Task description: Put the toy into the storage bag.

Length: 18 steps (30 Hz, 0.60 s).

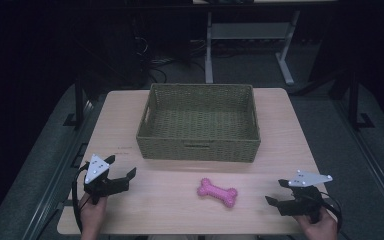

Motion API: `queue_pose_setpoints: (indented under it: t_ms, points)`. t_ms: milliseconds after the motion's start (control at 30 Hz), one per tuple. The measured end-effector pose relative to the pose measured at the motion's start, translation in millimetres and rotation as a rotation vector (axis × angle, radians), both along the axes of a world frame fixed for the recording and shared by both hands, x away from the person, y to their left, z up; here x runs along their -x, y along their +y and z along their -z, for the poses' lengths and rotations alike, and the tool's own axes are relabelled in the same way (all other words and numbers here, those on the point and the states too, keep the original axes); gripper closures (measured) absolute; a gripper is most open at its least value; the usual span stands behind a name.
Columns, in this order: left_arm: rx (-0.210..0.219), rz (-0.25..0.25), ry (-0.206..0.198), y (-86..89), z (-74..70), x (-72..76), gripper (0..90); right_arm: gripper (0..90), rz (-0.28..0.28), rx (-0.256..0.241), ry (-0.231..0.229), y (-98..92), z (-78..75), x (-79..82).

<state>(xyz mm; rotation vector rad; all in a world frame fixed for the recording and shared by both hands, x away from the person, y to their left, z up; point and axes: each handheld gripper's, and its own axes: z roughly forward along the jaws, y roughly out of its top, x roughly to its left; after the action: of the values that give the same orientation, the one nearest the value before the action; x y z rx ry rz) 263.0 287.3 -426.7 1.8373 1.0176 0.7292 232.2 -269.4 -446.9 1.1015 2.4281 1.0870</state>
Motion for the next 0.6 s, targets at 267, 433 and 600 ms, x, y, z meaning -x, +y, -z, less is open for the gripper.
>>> queue_pose_setpoints:
  t_ms: [267,433,600]
  points:
    - [0.025,-0.015,0.015,5.3,3.3,-3.8,13.3,21.8,-0.050,0.011,-0.007,10.4,-9.1,-8.9]
    - [0.024,-0.010,0.013,5.9,3.6,-3.3,13.3,19.6,-0.073,0.009,-0.001,16.7,-13.8,-13.8]
    - [0.021,-0.011,0.002,6.5,2.3,-1.8,13.3,18.5,-0.092,-0.003,0.024,22.3,-17.4,-19.2]
